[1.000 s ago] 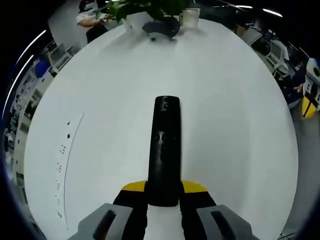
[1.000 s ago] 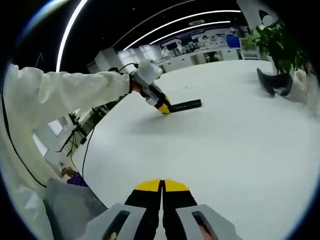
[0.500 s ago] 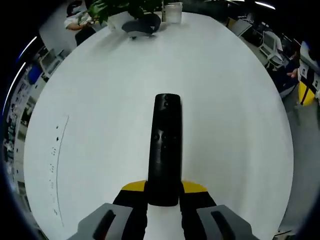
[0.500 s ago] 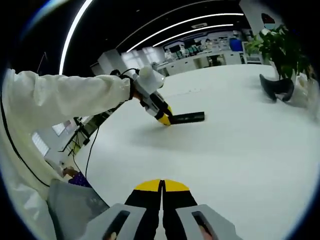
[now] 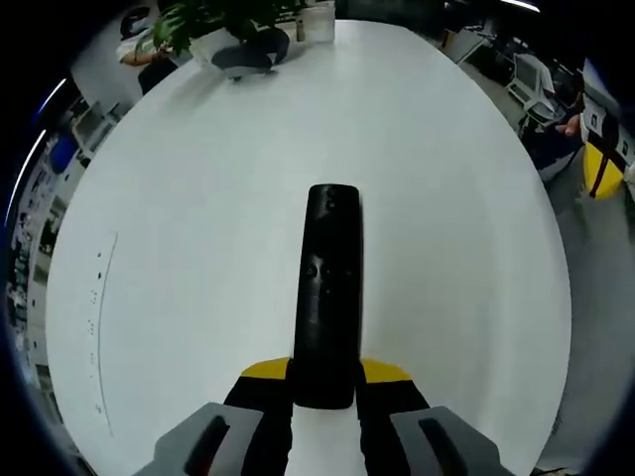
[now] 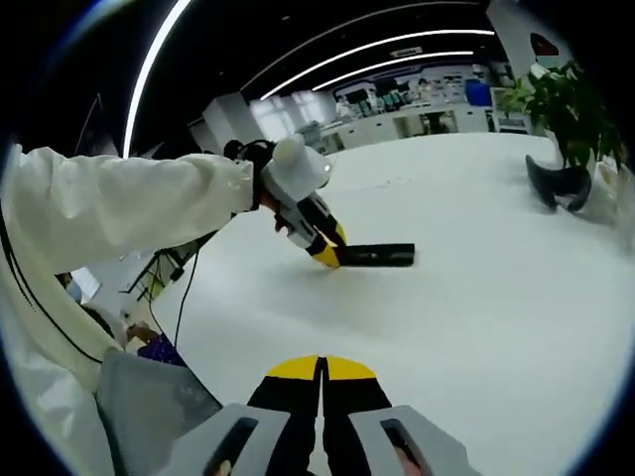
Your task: Press the specified remote control buttons in sequence, fully releasing each button before pressing the next.
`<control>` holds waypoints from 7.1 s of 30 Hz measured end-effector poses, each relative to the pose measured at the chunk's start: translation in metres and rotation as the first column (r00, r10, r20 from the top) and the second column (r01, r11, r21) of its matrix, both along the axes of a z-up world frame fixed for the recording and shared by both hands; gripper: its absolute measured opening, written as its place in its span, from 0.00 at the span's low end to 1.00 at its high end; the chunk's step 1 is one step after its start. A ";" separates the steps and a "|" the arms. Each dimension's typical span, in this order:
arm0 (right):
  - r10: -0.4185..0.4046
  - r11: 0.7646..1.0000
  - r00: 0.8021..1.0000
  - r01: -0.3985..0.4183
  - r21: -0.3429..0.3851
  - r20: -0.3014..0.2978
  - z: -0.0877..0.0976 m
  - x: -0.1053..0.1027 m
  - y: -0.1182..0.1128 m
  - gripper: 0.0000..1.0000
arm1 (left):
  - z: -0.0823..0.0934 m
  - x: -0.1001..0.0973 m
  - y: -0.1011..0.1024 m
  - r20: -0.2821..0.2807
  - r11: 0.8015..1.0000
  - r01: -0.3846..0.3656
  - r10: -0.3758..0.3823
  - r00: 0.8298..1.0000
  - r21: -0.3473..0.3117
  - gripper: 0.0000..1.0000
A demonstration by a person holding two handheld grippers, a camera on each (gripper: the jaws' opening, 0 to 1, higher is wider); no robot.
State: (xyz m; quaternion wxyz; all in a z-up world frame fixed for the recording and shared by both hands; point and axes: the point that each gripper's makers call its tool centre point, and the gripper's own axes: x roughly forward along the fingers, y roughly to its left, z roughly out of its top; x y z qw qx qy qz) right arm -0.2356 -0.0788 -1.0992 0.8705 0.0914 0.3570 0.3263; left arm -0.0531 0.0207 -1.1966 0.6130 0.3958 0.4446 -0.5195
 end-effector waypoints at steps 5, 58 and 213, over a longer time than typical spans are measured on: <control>0.013 1.000 1.000 -0.013 -0.007 0.006 0.001 -0.002 0.003 0.00 | 0.000 -0.011 -0.001 0.000 1.000 0.004 -0.004 1.000 0.011 0.22; 0.026 0.996 1.000 -0.025 -0.080 0.007 0.009 -0.015 0.005 0.00 | 0.000 -0.106 -0.001 -0.014 0.998 0.045 -0.045 0.999 0.051 0.22; 0.193 0.910 0.938 -0.281 -0.305 -0.287 -0.081 -0.033 0.025 0.00 | 0.001 -0.224 -0.002 0.008 0.990 0.001 0.000 1.000 -0.142 0.22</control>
